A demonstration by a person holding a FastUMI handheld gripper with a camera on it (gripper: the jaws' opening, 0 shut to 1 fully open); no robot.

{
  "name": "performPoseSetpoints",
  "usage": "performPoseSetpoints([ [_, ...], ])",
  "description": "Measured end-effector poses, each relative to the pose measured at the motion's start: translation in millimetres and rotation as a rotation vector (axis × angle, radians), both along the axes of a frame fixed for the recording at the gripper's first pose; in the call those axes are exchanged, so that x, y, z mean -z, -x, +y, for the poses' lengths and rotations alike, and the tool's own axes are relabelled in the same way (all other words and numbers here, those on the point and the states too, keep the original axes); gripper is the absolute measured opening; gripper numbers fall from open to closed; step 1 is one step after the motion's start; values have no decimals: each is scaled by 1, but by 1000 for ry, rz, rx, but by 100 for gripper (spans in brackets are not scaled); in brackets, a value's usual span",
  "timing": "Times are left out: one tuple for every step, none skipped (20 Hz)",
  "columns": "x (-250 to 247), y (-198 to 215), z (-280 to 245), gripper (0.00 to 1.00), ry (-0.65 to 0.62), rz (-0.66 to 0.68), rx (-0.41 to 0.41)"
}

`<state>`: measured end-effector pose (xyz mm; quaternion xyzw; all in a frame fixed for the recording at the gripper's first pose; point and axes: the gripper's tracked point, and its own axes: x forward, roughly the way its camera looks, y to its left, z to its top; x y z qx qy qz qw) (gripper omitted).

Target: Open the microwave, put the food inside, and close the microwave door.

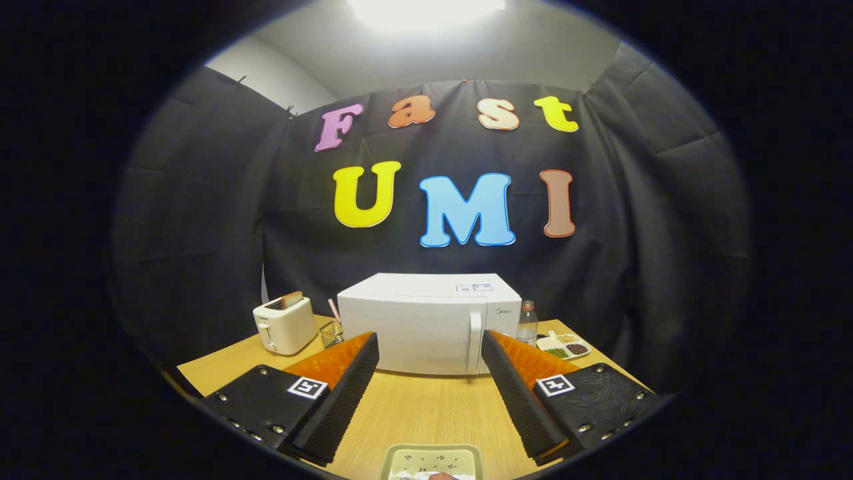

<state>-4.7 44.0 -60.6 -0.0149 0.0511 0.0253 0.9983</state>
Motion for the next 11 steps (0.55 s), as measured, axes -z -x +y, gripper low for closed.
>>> performPoseSetpoints([
  [-3, 1, -1, 98, 2, -9, 0],
  [-7, 2, -1, 98, 5, -22, -5],
  [-7, 2, 0, 98, 7, -20, -9],
  [-6, 1, -1, 99, 4, -17, -11],
  [-8, 1, -1, 99, 0, -22, -11],
  [-9, 0, -1, 99, -2, -24, -12],
  [-11, -1, -1, 99, -2, -28, -15],
  [-11, -1, -1, 98, -1, -29, -19],
  [-10, -1, -2, 99, -1, -27, -20],
  [-11, -1, -3, 98, -1, -29, -21],
  [-12, -1, -4, 98, -2, -32, -23],
])
